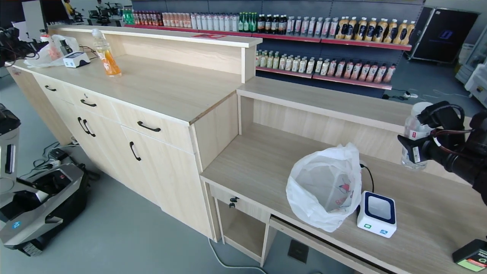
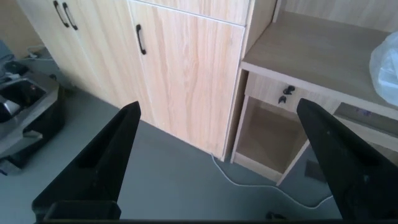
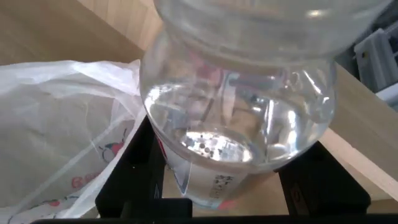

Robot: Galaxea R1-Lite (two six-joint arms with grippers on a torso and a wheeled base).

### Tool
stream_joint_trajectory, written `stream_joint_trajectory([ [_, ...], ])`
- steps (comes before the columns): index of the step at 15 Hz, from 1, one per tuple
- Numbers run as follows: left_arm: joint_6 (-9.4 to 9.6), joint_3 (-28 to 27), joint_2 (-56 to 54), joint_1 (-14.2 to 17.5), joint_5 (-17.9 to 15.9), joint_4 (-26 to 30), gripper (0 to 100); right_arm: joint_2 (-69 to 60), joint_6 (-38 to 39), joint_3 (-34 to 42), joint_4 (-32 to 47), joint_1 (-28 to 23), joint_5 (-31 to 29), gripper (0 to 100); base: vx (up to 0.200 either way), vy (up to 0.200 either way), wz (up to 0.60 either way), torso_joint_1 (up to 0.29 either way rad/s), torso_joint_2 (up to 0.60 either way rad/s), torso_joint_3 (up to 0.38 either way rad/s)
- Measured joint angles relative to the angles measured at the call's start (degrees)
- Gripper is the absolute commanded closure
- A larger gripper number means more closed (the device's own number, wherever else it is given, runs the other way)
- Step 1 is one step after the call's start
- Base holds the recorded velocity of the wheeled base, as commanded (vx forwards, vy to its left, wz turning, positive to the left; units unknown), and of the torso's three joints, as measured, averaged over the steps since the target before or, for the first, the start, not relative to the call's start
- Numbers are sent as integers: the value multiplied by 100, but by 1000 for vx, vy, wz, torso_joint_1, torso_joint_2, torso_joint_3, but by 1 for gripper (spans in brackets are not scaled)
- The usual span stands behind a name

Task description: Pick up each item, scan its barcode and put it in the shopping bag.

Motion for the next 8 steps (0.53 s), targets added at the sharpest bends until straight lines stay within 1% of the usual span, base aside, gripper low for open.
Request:
stream_joint_trajectory([
  [2, 0, 0, 0, 2, 0, 0, 0, 243, 91, -48, -197, 74, 0, 100, 0, 0, 0, 0, 0, 0],
  [4, 0, 0, 0, 5, 0, 0, 0, 595, 340, -111, -274, 135, 66, 100, 0, 0, 0, 0, 0, 0],
  [8, 2, 0, 0, -2, 0, 0, 0, 1604, 1263, -606, -350, 135, 210, 100, 0, 0, 0, 0, 0, 0],
])
